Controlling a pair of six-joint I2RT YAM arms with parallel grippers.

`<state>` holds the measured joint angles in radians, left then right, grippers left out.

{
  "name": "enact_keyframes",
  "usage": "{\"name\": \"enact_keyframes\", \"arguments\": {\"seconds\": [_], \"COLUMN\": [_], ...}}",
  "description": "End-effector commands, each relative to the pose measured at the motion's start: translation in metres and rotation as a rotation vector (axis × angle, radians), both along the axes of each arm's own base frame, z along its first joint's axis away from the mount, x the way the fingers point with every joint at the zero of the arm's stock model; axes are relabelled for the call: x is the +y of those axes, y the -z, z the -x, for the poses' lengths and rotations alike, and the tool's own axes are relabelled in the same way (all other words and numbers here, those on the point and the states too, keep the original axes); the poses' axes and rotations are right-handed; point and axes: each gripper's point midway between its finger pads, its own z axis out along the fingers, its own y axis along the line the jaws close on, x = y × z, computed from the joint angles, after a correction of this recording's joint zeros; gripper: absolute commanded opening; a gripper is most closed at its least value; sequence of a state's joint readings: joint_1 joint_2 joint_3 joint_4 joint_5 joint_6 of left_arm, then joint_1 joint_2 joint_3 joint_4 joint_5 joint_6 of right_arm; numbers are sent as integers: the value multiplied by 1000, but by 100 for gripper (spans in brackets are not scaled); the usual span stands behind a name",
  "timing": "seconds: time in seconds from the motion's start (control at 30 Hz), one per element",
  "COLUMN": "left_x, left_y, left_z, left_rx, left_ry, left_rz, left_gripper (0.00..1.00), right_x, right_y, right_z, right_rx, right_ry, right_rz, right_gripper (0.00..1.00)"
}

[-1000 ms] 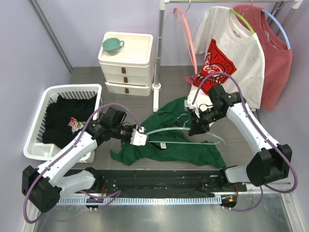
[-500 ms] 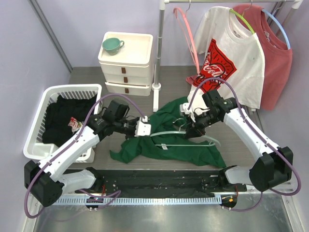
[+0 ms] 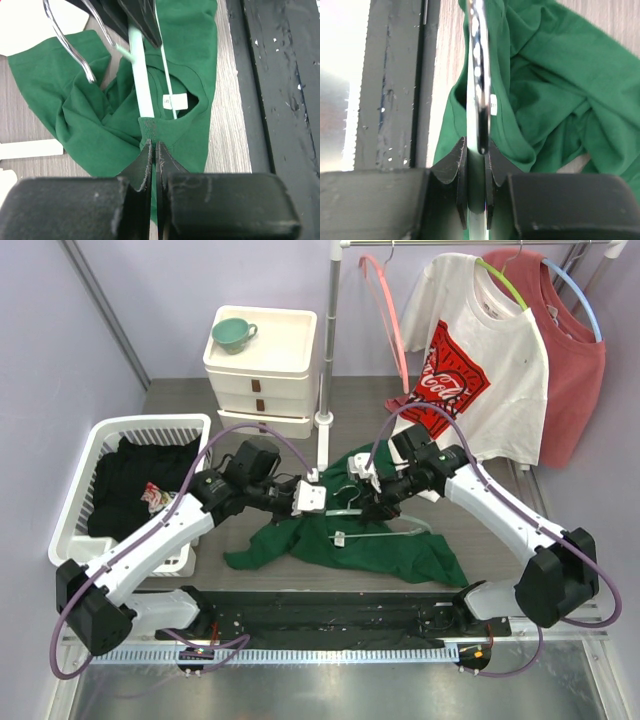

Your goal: Place the t-shirt on the hanger

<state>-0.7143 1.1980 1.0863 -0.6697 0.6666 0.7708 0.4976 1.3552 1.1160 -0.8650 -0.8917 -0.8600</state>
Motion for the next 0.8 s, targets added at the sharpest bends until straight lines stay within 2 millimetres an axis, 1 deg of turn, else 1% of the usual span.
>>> {"name": "enact_keyframes", "arguments": {"seconds": [0.0, 0.13, 0.17, 0.27, 0.3, 0.33, 0.37, 0.4, 0.47, 0.5, 0.57, 0.6, 0.63, 0.7, 0.77], "left_x": [-21, -29, -29, -24, -18, -14, -7, 2, 15, 22, 31, 38, 40, 41, 38], "left_y": [-24, -26, -26, -23, -23, -23, -25, -24, -29, -27, -28, -22, -20, -12, -6], "left_z": [-6, -1, 2, 3, 3, 3, 1, 7, 4, 8, 10, 16, 17, 19, 17], "left_rx": [12, 45, 50, 84, 85, 95, 104, 121, 117, 127, 83, 94, 94, 117, 144], "left_ry": [-5, -4, -5, -58, -85, -100, -122, -133, -161, -162, -147, -138, -131, -126, -126], "left_rz": [83, 104, 100, 93, 80, 76, 70, 50, 49, 29, 12, -22, -34, -58, -69], "left_gripper": [0, 0, 0, 0, 1, 4, 10, 24, 38, 50, 58, 64, 67, 75, 78], "right_x": [29, 47, 49, 54, 54, 53, 51, 50, 46, 45, 43, 43, 44, 46, 49], "right_y": [-23, -29, -27, -29, -29, -29, -30, -30, -26, -28, -26, -25, -26, -28, -33], "right_z": [-10, -14, -13, -10, -10, -9, -7, -5, -1, 1, 3, 3, 2, 0, -3], "right_rx": [-89, -116, -107, -113, -113, -115, -122, -128, -129, -141, -140, -140, -143, -149, -154], "right_ry": [-55, -73, -66, -74, -72, -71, -68, -70, -70, -72, -73, -74, -74, -75, -70], "right_rz": [-123, -167, -169, -181, -182, -183, -183, -183, -177, -183, -179, -178, -180, -186, -198], "right_gripper": [1, 1, 1, 1, 1, 1, 1, 1, 1, 1, 1, 1, 1, 1, 1]}}
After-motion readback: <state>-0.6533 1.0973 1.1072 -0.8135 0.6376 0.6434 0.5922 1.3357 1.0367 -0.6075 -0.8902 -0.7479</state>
